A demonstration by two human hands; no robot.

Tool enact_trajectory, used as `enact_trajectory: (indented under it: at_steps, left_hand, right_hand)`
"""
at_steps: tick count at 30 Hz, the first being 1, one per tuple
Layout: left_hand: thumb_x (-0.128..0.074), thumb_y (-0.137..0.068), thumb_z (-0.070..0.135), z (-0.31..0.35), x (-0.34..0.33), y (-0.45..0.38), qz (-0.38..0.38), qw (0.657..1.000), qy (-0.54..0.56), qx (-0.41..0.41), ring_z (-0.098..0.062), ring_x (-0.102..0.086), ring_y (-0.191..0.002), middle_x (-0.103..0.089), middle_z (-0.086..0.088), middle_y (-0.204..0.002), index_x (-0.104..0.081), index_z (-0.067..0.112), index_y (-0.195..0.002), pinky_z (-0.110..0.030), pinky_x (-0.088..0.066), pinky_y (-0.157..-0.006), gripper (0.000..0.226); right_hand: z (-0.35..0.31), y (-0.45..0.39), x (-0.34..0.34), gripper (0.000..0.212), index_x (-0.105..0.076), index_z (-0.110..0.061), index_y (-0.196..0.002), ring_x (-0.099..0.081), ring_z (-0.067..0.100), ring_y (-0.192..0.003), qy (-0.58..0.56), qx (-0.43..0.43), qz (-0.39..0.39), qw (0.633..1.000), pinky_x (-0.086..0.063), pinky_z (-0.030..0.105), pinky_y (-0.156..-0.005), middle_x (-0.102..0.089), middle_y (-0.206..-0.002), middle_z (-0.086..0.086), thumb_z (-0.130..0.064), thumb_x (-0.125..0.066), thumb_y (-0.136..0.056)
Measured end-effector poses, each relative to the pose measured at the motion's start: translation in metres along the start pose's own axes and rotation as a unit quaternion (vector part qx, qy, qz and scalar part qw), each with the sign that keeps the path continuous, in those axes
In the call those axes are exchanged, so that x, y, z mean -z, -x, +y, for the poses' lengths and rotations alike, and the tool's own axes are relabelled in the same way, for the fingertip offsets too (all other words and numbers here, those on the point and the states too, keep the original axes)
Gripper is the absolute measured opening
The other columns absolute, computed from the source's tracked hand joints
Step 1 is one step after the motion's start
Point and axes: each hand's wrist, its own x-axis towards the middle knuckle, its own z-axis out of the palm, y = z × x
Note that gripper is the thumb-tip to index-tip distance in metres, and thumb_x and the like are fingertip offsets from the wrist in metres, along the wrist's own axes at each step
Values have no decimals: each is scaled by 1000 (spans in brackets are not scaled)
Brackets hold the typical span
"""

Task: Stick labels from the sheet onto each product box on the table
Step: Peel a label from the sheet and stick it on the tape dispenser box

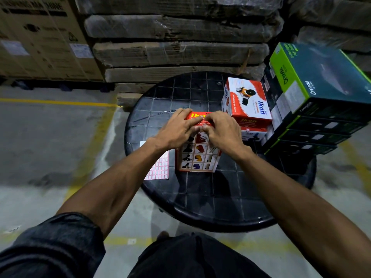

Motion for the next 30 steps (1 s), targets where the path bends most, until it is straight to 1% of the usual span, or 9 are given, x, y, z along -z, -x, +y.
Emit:
enact_trajectory:
  at_steps: [4,6,8,10,13,19,24,27,30]
  left_hand:
    - [-36,-101,48,-1,-1,-4,2,1000,10,8,-27,-26,-135,-30,-14,-149,-38,28,-148,-47,-28,-113,51]
    - [-36,-100,48,-3,-2,-4,1,1000,19,9,-26,-25,-136,-30,-13,-150,-38,28,-147,-47,-28,-114,51]
    - [-37,-100,48,-3,-1,-4,3,1000,25,6,-26,-25,-136,-30,-13,-150,-39,28,-147,-48,-28,-114,51]
    - [-36,-101,47,-2,0,-3,1,1000,26,7,-25,-25,-137,-29,-12,-150,-38,28,-148,-47,-27,-114,51]
    - [-36,-101,47,-1,0,-2,6,1000,22,6,-25,-25,-137,-30,-13,-150,-38,27,-148,-45,-26,-114,51]
    - [-36,-101,45,-1,0,-1,3,1000,25,4,-26,-24,-138,-28,-14,-151,-38,27,-148,-44,-23,-114,51]
    - [-35,-100,47,-3,-3,0,11,1000,20,-3,-25,-28,-133,-33,-13,-147,-39,27,-147,-45,-30,-112,51]
    - [-36,-100,48,-3,-4,-1,10,1000,17,-4,-26,-30,-132,-34,-13,-145,-40,28,-147,-47,-32,-111,51]
    - [-37,-100,46,-3,-6,0,22,1000,6,-6,-26,-30,-133,-34,-13,-145,-40,28,-147,-46,-33,-110,50]
  right_hand:
    - [14,0,5,43,-56,-14,-128,-51,19,-117,-58,2,-51,997,-43,39,-103,-58,-126,6,-26,-67,-89]
    - [20,2,3,41,-56,-13,-127,-48,18,-120,-58,9,-46,997,-41,39,-107,-57,-128,6,-24,-67,-89]
    - [22,3,-1,41,-57,-12,-127,-46,18,-123,-47,13,-35,998,-36,37,-109,-56,-130,6,-27,-66,-89]
    - [21,3,-4,43,-58,-10,-125,-47,18,-122,-47,9,-21,999,-36,36,-108,-56,-129,6,-34,-66,-90]
    - [20,1,-8,45,-61,-9,-120,-48,18,-117,-54,2,-6,998,-36,32,-101,-57,-124,7,-41,-64,-89]
    - [18,2,-13,35,-62,-12,-114,-49,15,-109,-37,-8,27,999,-37,27,-93,-57,-116,3,-38,-65,-90]
    - [10,6,-18,26,-62,-17,-109,-47,13,-102,-25,-28,55,998,-40,28,-88,-53,-109,-2,-35,-64,-90]
    - [10,6,-18,24,-63,-16,-107,-45,12,-103,-47,-27,55,997,-40,30,-91,-53,-109,-2,-33,-65,-90]
    - [15,5,-13,24,-66,-15,-105,-46,13,-108,-90,-2,26,996,-38,33,-97,-55,-112,0,-33,-66,-89]
